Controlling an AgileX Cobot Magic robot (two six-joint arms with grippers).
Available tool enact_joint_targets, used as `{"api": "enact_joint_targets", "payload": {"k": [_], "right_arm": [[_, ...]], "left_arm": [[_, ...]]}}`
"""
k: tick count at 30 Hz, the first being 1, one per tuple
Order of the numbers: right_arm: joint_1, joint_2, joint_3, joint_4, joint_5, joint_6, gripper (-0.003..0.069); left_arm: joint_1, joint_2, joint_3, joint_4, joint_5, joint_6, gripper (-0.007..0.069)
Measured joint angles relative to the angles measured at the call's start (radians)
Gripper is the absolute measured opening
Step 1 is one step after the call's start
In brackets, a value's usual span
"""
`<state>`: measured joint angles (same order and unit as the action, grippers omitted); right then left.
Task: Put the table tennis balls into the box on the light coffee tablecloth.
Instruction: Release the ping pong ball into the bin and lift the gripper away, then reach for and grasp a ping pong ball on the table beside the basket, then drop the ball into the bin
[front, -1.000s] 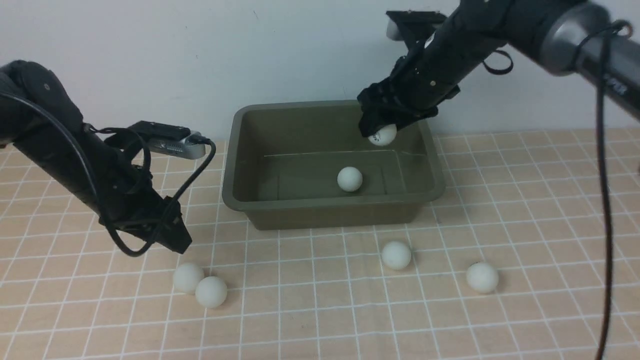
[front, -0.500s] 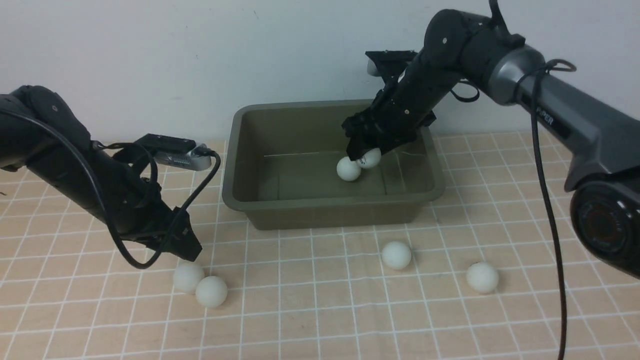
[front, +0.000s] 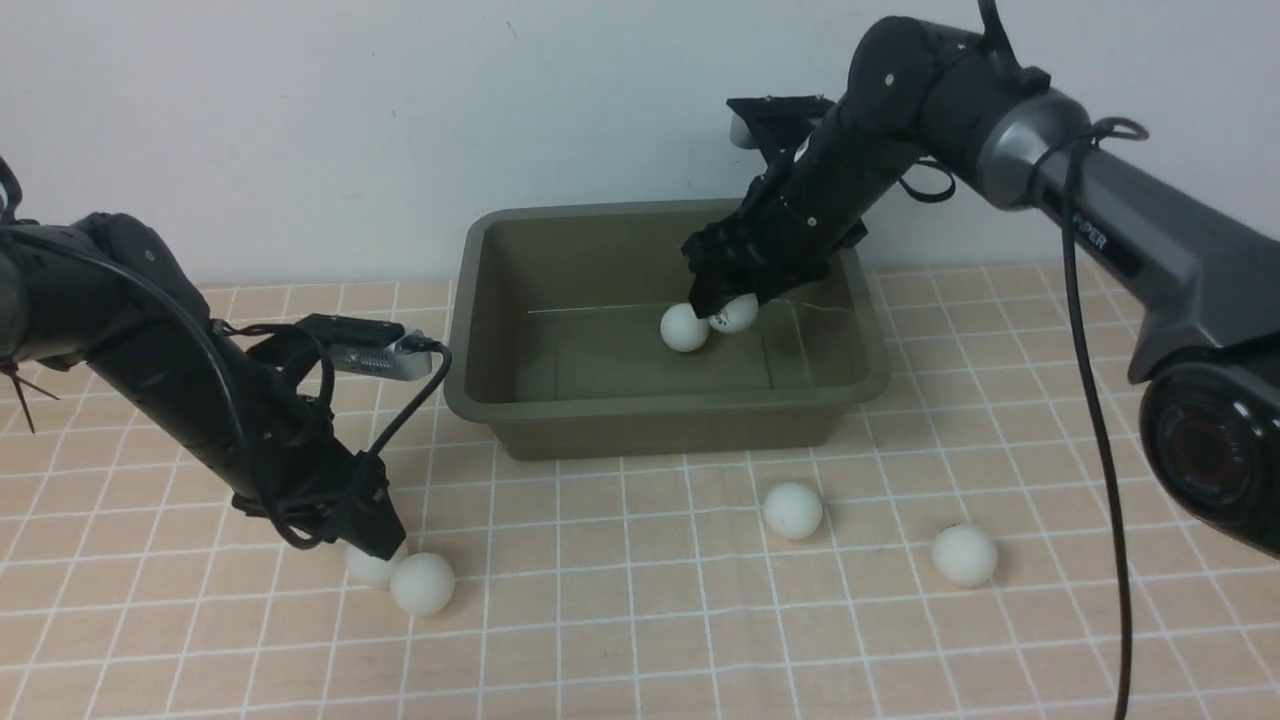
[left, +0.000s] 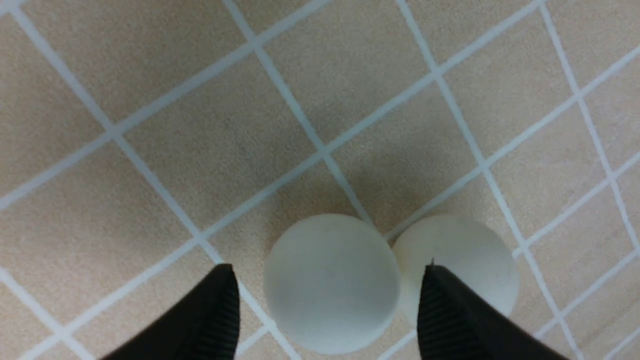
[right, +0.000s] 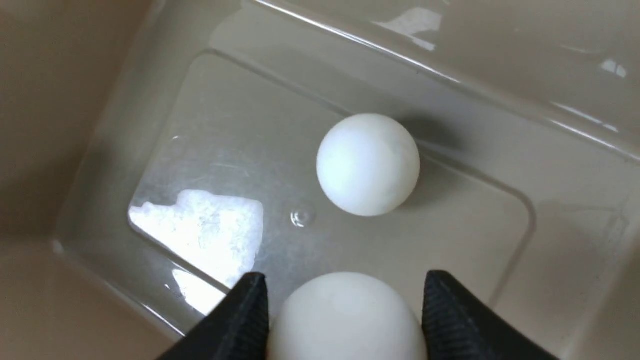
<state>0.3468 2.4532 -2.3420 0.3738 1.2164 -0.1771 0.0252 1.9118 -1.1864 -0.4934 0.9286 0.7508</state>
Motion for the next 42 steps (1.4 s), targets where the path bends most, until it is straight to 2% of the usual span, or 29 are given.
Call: {"api": "enact_joint_targets", "payload": {"k": [10,15,18,24,28,32,37,42], "right_arm": [[0.001,0.002,0.000,0.004,-0.012,-0.017,0.0361],[0.001,0.026,0.000,0.024,-0.018,-0.021,0.0361],[0.001,0.037,0.000,0.027,-0.019,-0.022,0.0361],[0.001,0.042,0.000,0.038,-0.019,-0.028,0.0404],[0.001,0.042,0.000,0.046,-0.019,-0.030,0.0449],[0.001,0.042,0.000,0.056,-0.017,-0.030,0.0468],[-0.014,-0.008,0.000,0.049,0.022,-0.030,0.0468],[-0.094,-0.190,0.015,-0.005,0.030,-0.029,0.0470]], "left_arm": [[0.000,0.048,0.000,-0.007,0.001,-0.007,0.0392],[0.000,0.054,0.000,-0.003,0.001,-0.007,0.0318],[0.000,0.054,0.000,-0.002,0.001,-0.007,0.0319],[0.000,0.054,-0.053,0.012,0.026,-0.020,0.0319],[0.000,0.037,-0.116,0.083,0.059,-0.071,0.0319],[0.000,-0.009,-0.194,0.202,0.120,-0.192,0.0319],[-0.012,-0.067,-0.263,0.169,0.167,-0.227,0.0319],[-0.103,-0.095,-0.361,0.123,0.130,-0.241,0.0319]]}}
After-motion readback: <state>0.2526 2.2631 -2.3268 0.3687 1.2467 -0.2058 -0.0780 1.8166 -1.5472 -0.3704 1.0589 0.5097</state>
